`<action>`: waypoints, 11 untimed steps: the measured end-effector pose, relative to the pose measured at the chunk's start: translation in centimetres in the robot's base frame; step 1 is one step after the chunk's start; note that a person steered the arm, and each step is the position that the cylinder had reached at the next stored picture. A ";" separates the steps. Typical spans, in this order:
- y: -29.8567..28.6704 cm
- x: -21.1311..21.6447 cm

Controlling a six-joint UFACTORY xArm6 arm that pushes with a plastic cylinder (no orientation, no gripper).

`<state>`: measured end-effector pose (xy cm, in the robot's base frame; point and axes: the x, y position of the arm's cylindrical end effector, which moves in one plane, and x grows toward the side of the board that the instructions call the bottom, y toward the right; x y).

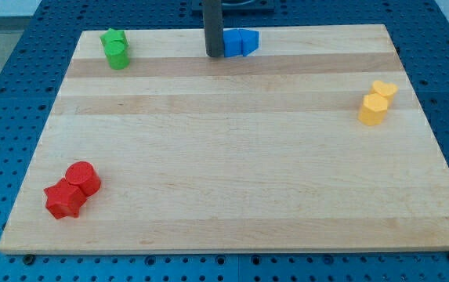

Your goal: Move your arm closer to yellow hexagon

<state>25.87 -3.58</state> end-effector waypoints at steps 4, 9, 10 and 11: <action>-0.4 5.6; 12.1 22.2; 19.5 22.5; 24.7 22.3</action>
<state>48.19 21.17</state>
